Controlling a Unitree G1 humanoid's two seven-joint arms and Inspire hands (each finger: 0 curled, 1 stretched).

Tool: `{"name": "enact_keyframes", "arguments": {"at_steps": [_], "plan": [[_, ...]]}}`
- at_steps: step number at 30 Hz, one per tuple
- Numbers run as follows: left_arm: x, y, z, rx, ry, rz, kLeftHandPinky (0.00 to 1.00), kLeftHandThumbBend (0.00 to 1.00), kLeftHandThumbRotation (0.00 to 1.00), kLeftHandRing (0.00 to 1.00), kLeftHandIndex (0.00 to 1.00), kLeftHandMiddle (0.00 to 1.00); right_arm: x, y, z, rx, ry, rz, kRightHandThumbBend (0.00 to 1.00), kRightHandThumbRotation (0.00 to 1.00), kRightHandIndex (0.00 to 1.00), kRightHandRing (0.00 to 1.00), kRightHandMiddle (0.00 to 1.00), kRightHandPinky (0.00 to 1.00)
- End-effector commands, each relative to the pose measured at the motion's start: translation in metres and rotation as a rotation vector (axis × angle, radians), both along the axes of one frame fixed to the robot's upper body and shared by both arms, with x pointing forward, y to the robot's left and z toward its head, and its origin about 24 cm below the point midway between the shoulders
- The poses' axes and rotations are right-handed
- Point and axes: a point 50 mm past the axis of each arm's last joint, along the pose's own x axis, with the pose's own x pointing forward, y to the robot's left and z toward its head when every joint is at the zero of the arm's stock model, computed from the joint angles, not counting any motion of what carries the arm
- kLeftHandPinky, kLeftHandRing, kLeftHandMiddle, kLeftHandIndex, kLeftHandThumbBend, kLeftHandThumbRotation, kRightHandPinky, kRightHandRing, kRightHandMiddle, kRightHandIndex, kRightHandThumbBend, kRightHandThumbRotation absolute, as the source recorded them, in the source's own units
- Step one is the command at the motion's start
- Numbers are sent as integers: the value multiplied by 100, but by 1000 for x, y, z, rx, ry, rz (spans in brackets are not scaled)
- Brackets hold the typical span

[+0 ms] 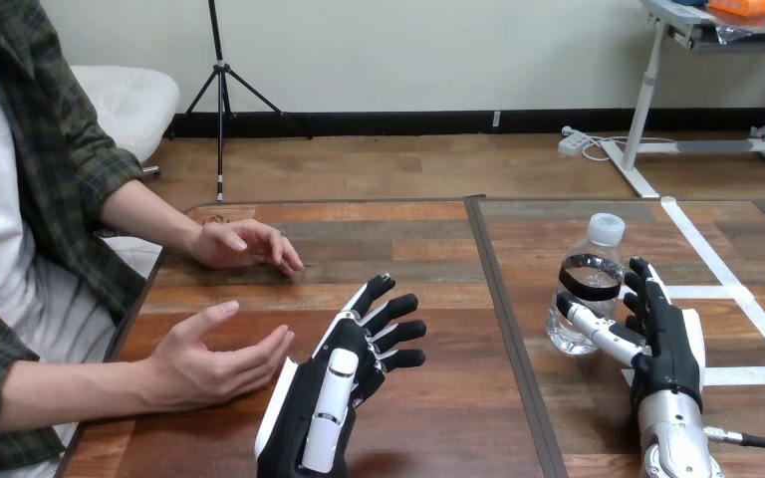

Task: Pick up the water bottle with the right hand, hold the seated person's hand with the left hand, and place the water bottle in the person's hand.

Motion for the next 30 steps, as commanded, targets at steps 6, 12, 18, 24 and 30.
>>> {"name": "enact_keyframes", "arguments": {"at_steps": [6,12,18,24,30], "plan": [[11,-11,18,-58,-87,17,71,47,100,79,90,84,25,7,27,-22,-96,22,62,0,95,96,95,97],[11,-11,18,-57,-89,16,71,47,100,79,90,84,27,9,28,-28,-96,23,63,0,94,95,95,96],[11,-11,18,-57,-90,16,71,47,100,79,90,84,29,11,30,-31,-100,26,63,0,93,95,95,94],[11,-11,18,-59,-90,15,71,47,100,79,90,84,32,13,32,-59,-94,38,64,0,94,94,95,92],[10,-12,18,-59,-92,16,71,47,100,79,90,84,35,15,34,-77,-90,48,64,0,94,94,95,92]]}}
